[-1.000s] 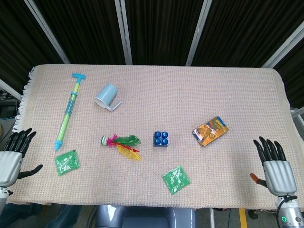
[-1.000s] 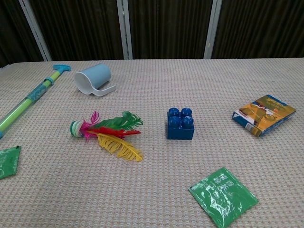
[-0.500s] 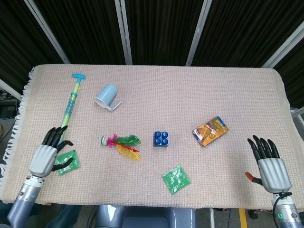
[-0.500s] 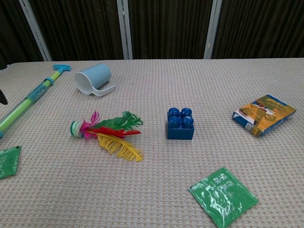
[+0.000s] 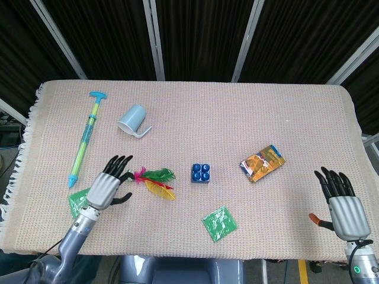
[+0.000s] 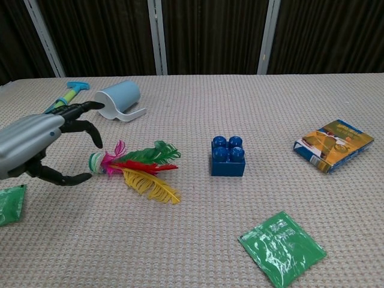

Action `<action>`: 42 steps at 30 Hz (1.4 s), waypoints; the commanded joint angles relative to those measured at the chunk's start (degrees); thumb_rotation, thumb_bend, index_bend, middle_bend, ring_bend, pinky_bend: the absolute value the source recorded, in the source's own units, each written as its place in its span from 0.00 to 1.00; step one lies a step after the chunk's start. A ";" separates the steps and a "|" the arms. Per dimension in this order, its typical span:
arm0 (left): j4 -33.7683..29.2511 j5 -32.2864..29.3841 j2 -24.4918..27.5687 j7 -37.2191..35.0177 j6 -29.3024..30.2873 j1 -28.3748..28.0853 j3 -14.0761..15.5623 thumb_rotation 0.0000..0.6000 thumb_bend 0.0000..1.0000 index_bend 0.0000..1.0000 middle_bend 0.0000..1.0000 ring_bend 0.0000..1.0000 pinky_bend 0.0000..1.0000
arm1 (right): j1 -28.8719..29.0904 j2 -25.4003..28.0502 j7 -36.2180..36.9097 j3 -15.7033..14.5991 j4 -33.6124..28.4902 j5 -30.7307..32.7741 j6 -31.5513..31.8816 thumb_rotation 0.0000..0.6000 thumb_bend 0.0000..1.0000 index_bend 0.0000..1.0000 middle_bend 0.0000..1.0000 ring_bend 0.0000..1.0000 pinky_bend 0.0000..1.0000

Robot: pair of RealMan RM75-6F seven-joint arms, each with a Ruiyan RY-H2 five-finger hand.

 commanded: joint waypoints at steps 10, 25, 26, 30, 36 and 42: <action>5.57 -0.78 -9.06 1.17 -3.66 -6.10 -0.88 1.00 0.23 0.41 0.00 0.00 0.00 | -0.37 2.25 3.48 0.13 -0.53 1.72 -0.79 1.00 0.00 0.00 0.00 0.00 0.00; 18.50 -1.03 -18.81 1.01 -2.15 -10.87 -2.25 1.00 0.26 0.42 0.00 0.00 0.00 | -0.85 4.72 7.95 -0.55 -0.93 1.44 -1.23 1.00 0.00 0.00 0.00 0.00 0.00; 19.56 -0.87 -19.40 0.58 -1.54 -11.04 -2.24 1.00 0.28 0.42 0.00 0.00 0.00 | -0.89 4.84 8.05 -0.51 -0.93 1.56 -1.23 1.00 0.00 0.00 0.00 0.00 0.00; 23.65 -1.22 -21.43 -0.37 -1.33 -11.86 -2.22 1.00 0.36 0.48 0.00 0.00 0.00 | -1.16 5.16 8.77 -0.74 -0.98 1.33 -1.02 1.00 0.00 0.00 0.00 0.00 0.00; 31.14 -0.49 -25.27 -1.50 1.40 -12.93 -1.77 1.00 0.42 0.61 0.00 0.00 0.00 | -1.53 5.64 9.29 -1.17 -1.15 0.56 -0.58 1.00 0.00 0.00 0.00 0.00 0.00; 35.54 -0.80 -27.80 -3.16 3.07 -13.42 -1.62 1.00 0.48 0.71 0.00 0.00 0.00 | -1.89 5.94 9.84 -1.36 -1.25 -0.04 0.08 1.00 0.00 0.00 0.00 0.00 0.00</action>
